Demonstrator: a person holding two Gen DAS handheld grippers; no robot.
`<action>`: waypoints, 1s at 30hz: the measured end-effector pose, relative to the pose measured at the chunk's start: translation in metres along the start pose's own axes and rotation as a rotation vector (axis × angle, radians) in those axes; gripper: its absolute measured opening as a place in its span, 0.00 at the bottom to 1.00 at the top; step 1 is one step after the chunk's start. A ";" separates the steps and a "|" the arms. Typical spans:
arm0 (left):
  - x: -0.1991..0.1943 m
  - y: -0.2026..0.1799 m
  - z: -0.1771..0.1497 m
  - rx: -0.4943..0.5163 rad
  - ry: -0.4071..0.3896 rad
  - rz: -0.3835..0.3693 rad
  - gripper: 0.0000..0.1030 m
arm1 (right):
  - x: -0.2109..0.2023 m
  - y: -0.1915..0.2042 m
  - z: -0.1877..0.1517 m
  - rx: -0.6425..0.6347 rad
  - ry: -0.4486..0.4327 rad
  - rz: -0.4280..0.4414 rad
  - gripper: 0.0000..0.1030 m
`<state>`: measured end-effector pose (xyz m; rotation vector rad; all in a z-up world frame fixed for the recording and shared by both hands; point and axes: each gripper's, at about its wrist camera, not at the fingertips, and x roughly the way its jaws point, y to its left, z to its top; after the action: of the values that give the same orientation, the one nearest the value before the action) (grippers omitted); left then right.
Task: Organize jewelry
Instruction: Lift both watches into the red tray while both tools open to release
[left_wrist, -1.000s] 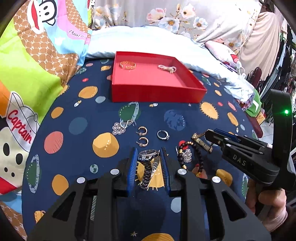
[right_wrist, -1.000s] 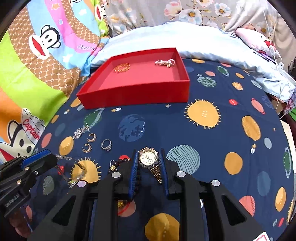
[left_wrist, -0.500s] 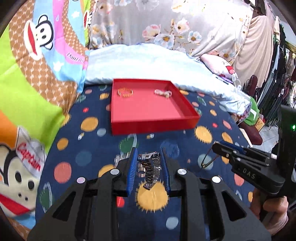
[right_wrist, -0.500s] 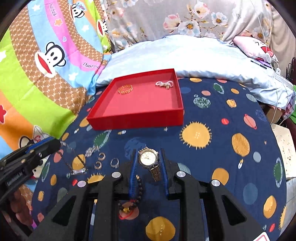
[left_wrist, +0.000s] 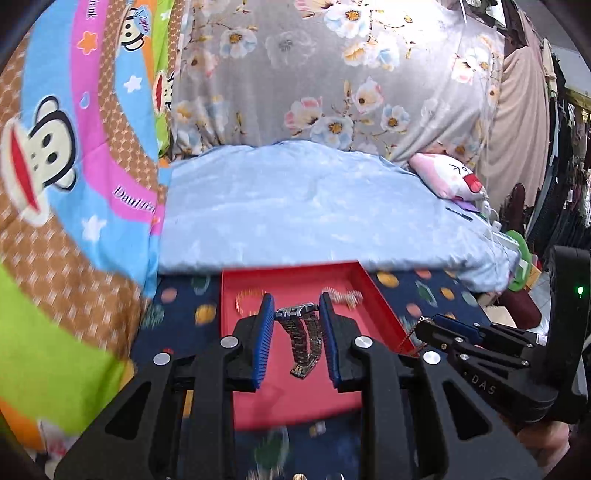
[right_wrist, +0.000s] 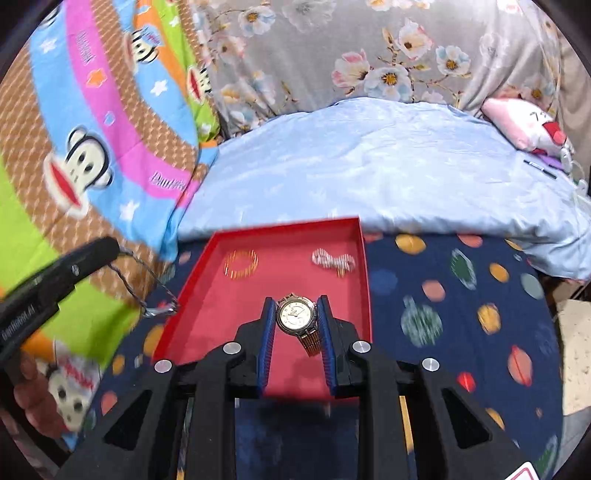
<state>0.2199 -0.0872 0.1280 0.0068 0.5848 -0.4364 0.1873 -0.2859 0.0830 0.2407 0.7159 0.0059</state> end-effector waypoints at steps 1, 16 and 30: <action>0.008 0.001 0.004 -0.003 0.002 0.003 0.23 | 0.010 -0.004 0.008 0.018 0.002 0.010 0.21; 0.142 0.025 -0.015 -0.047 0.145 0.066 0.24 | 0.119 -0.033 0.014 0.053 0.122 -0.040 0.21; 0.045 0.037 -0.054 -0.050 0.133 0.121 0.57 | 0.012 -0.019 -0.028 0.006 0.021 -0.072 0.44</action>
<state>0.2396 -0.0649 0.0543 0.0230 0.7224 -0.3054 0.1769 -0.2976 0.0504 0.2213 0.7456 -0.0625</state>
